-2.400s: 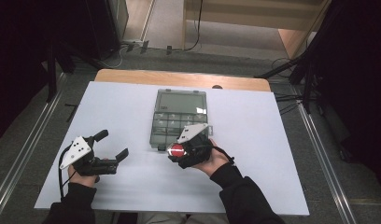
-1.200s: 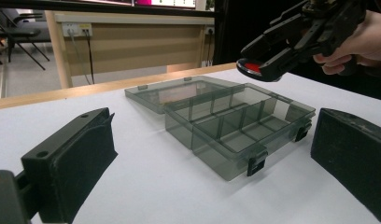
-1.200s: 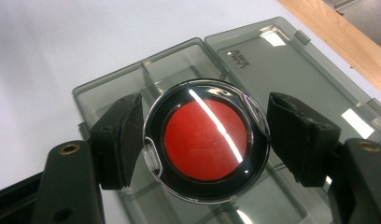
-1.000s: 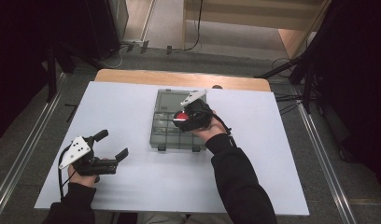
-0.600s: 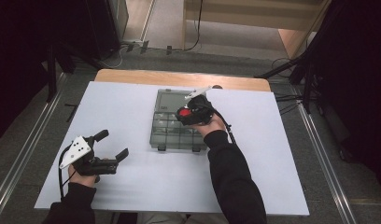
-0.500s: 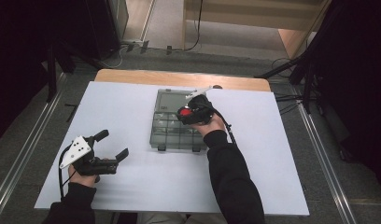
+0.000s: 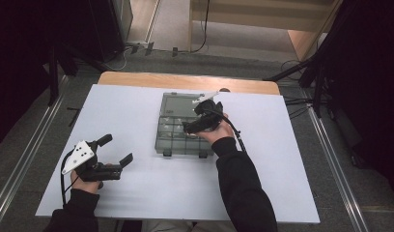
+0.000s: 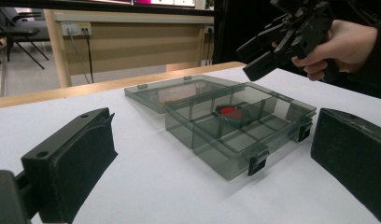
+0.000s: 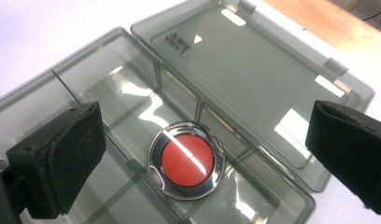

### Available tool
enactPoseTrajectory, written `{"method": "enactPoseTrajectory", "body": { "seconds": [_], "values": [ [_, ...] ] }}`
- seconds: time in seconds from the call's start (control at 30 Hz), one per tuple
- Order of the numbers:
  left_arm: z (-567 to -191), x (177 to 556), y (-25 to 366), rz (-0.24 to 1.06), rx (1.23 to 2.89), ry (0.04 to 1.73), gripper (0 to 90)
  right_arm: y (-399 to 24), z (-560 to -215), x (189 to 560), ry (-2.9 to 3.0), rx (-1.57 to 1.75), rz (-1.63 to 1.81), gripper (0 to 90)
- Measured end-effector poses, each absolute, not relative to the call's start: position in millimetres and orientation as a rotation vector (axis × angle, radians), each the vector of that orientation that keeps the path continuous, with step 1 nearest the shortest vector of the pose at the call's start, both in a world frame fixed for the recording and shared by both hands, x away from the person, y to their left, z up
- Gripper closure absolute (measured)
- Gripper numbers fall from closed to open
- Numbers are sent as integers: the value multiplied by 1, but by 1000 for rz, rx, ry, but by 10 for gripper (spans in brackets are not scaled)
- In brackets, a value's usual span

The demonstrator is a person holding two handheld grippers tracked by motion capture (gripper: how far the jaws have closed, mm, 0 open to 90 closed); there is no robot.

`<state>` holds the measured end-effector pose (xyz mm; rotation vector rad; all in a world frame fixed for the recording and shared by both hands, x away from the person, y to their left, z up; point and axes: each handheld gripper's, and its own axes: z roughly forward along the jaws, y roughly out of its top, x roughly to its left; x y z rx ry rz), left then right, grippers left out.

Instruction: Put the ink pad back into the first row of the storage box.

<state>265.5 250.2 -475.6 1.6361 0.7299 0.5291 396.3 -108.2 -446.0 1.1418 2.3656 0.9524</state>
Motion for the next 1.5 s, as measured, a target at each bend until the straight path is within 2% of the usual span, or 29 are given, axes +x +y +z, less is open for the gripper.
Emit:
{"method": "enactPoseTrajectory", "body": {
  "seconds": [0.87, 1.5],
  "values": [
    [-476, 265, 249, 539, 1636, 730, 0, -170, -415, 340, 2244, 1131, 1057, 0],
    [-476, 265, 249, 544, 1639, 734, 0, -223, -423, 296, 2163, 1177, 1128, 0]
  ]
}}
